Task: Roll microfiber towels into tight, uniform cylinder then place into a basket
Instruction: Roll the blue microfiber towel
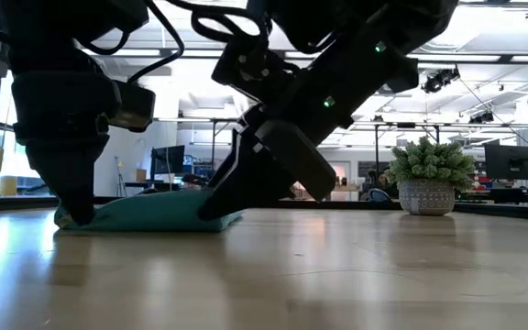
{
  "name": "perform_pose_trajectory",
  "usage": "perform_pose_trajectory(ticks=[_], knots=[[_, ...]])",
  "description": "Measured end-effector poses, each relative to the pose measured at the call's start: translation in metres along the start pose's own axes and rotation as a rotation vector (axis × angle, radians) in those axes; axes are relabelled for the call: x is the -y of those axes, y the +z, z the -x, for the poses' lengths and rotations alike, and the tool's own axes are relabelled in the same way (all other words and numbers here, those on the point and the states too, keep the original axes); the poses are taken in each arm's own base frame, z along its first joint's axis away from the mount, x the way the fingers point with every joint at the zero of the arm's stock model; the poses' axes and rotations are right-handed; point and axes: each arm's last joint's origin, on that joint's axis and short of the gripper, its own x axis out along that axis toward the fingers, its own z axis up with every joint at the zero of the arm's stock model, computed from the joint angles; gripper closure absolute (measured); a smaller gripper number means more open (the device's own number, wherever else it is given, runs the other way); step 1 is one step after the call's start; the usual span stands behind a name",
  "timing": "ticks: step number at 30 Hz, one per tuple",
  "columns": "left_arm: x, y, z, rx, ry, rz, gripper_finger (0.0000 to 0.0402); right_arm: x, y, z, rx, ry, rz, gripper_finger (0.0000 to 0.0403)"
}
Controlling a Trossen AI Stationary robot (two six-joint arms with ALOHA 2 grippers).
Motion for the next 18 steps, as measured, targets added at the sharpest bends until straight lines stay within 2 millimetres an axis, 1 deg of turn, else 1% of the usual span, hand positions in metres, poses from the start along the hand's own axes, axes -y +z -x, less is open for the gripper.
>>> perform_pose_trajectory(ticks=[5, 8, 11, 14, 18], knots=[[0.0, 0.0, 0.0, -0.004, -0.003, 0.0, 0.0392, 0.005, -0.004, -0.003, -0.015, 0.025, -0.015, 0.0237], [0.0, 0.0, 0.001, -0.005, -0.01, 0.001, 0.0392, 0.003, -0.009, -0.01, -0.033, 0.027, -0.01, 0.0252], [0.0, 0.0, 0.001, -0.006, -0.01, 0.0, 0.0392, 0.002, -0.012, -0.011, -0.062, -0.007, -0.001, 0.0262], [0.0, 0.0, 0.001, -0.007, -0.011, 0.0, 0.0392, 0.002, -0.011, -0.002, -0.116, -0.058, -0.011, 0.0264], [0.0, 0.0, 0.001, -0.008, -0.011, 0.0, 0.0392, 0.004, -0.008, 0.018, -0.185, -0.054, -0.037, 0.0257]])
